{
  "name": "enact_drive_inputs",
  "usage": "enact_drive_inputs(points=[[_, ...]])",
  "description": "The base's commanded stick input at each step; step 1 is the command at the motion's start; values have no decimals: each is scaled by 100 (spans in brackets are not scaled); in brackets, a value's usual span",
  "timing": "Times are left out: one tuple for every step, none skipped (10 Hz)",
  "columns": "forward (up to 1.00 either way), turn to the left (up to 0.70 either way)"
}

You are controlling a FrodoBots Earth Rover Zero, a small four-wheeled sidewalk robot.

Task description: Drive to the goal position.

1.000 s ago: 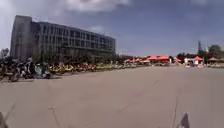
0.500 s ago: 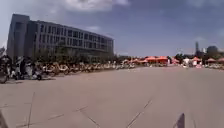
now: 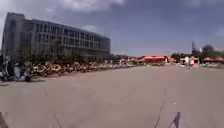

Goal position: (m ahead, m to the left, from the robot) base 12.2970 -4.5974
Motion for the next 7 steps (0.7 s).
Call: enact_drive_inputs(points=[[100,-27],[100,-27],[100,-27],[100,-27],[100,-27],[100,-27],[100,-16]])
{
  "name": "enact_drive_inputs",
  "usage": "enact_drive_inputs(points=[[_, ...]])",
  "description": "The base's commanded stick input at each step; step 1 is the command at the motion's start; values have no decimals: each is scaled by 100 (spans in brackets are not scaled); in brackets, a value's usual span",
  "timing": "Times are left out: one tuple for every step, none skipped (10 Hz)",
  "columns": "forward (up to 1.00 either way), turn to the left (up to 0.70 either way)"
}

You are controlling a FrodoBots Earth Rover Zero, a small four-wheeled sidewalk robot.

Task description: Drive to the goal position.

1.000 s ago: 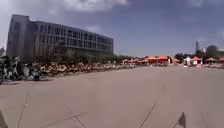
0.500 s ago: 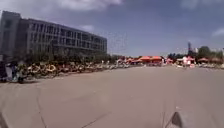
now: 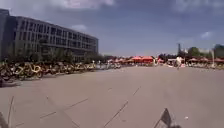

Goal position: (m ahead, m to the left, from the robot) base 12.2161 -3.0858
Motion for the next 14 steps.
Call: enact_drive_inputs(points=[[100,0],[100,0],[100,0],[100,0],[100,0],[100,0],[100,0],[100,-14],[100,-27],[100,-27],[100,-27],[100,-27],[100,-27],[100,-26]])
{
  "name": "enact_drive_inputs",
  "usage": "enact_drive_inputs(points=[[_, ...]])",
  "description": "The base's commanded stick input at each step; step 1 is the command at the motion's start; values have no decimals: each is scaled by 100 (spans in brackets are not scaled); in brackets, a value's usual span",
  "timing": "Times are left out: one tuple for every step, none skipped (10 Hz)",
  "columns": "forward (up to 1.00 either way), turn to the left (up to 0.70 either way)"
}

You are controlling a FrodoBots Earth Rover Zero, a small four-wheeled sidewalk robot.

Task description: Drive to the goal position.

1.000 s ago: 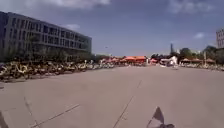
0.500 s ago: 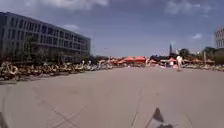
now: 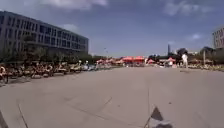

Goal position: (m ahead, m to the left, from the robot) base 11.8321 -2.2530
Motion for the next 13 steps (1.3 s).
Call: enact_drive_inputs(points=[[100,0],[100,0],[100,0],[100,0],[100,0],[100,0],[100,0],[100,0],[100,0],[100,0],[100,0],[100,0],[100,0]])
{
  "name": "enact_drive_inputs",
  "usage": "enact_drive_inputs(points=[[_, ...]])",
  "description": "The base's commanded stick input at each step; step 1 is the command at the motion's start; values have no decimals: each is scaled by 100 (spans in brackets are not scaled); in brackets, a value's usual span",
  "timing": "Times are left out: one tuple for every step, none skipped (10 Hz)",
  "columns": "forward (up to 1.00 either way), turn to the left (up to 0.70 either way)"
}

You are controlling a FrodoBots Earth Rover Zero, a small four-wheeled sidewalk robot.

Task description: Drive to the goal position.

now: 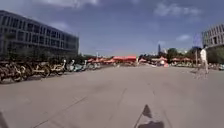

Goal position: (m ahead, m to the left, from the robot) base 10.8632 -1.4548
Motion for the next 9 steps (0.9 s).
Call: enact_drive_inputs(points=[[100,0],[100,0],[100,0],[100,0],[100,0],[100,0],[100,0],[100,0],[100,0]])
